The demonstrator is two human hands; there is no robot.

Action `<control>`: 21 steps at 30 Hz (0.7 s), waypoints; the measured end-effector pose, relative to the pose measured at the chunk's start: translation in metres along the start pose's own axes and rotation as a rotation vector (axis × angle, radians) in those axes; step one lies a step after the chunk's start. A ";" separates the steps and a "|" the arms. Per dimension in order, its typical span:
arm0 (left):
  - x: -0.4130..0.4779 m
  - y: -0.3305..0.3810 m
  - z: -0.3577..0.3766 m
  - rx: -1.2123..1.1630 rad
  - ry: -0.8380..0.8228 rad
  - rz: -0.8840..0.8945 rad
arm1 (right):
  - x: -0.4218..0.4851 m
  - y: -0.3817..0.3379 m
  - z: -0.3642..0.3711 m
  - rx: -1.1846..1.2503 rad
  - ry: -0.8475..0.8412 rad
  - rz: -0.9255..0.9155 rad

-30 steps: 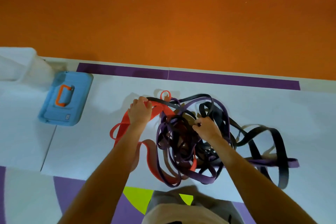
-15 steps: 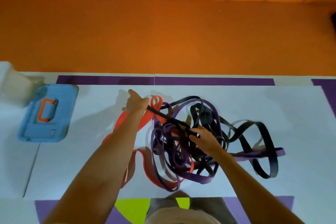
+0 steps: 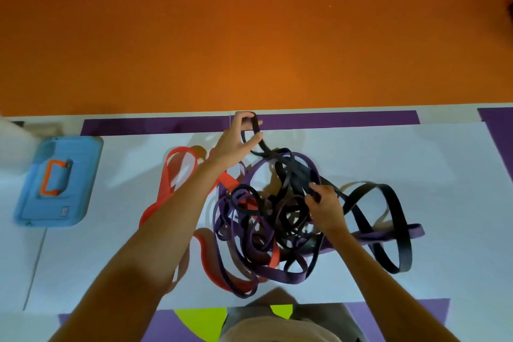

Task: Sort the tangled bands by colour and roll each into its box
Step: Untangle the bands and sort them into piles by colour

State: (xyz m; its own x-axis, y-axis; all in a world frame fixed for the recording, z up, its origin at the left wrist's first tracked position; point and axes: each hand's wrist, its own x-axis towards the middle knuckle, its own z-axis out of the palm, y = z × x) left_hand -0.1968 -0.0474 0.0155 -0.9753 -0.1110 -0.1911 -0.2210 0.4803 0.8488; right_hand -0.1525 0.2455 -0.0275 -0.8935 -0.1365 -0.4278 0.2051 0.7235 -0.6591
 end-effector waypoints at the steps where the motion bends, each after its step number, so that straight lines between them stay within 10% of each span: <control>1: -0.002 0.001 0.001 0.002 0.002 -0.045 | 0.003 0.007 -0.007 0.007 0.038 0.049; 6: -0.039 -0.036 -0.006 0.268 0.381 -0.320 | 0.014 0.034 -0.032 -0.064 0.020 0.172; 10: -0.070 -0.059 -0.002 0.177 0.246 -0.655 | 0.011 0.027 -0.036 -0.256 0.017 0.125; 15: -0.070 -0.061 0.014 0.047 0.315 -0.616 | 0.000 -0.015 -0.013 -0.312 0.249 -0.296; 21: -0.085 -0.066 0.030 -0.076 0.314 -0.639 | -0.029 -0.059 0.069 -0.577 -0.301 -0.441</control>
State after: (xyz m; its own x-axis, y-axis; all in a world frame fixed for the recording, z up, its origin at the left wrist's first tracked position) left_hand -0.0991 -0.0436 -0.0384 -0.6054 -0.6013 -0.5215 -0.7371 0.1763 0.6524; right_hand -0.1113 0.1599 -0.0186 -0.6807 -0.6104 -0.4051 -0.4569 0.7859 -0.4166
